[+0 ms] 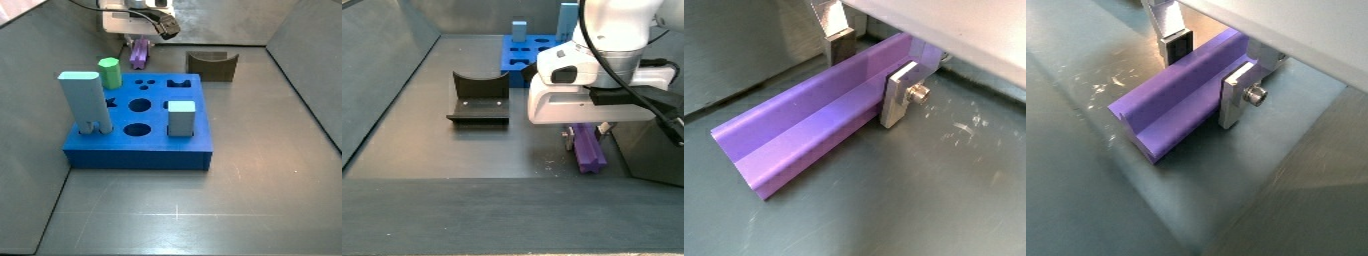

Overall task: Pick up the star object. Move up. Place the star object on the fixture. Regrasp the star object. Move to above the board. Insert the star object.
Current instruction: Pick up the star object, then move up.

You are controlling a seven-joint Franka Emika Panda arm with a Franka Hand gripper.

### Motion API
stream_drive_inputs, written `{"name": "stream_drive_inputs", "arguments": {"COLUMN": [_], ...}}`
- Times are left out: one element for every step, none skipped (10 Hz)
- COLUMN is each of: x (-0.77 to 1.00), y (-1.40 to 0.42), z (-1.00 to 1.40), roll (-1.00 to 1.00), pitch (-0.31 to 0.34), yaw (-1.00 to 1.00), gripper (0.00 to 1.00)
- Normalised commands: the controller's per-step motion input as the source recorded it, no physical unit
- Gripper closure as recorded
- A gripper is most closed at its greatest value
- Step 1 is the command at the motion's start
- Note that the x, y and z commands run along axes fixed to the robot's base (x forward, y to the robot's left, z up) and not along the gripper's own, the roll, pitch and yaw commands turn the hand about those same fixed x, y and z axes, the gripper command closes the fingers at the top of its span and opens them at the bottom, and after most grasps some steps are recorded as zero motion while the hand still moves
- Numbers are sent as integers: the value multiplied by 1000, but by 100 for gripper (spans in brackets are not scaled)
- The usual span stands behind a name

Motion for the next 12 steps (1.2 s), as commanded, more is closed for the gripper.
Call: {"name": "stream_drive_inputs", "arguments": {"x": [0,0,0,0,0,11,-14,-14,-10,-11,-16,-20], "y": [0,0,0,0,0,-62,-51,-29,-4,-2,-3,-3], "z": [0,0,0,0,833,833,756,663,524,421,285,216], "roll": [0,0,0,0,0,-7,0,13,33,48,70,79], "pitch": [0,0,0,0,0,1,21,42,68,75,76,79], "yaw": [0,0,0,0,0,8,9,4,-2,-8,-13,-13], "gripper": [100,100,100,100,100,100,100,100,100,100,100,100]}}
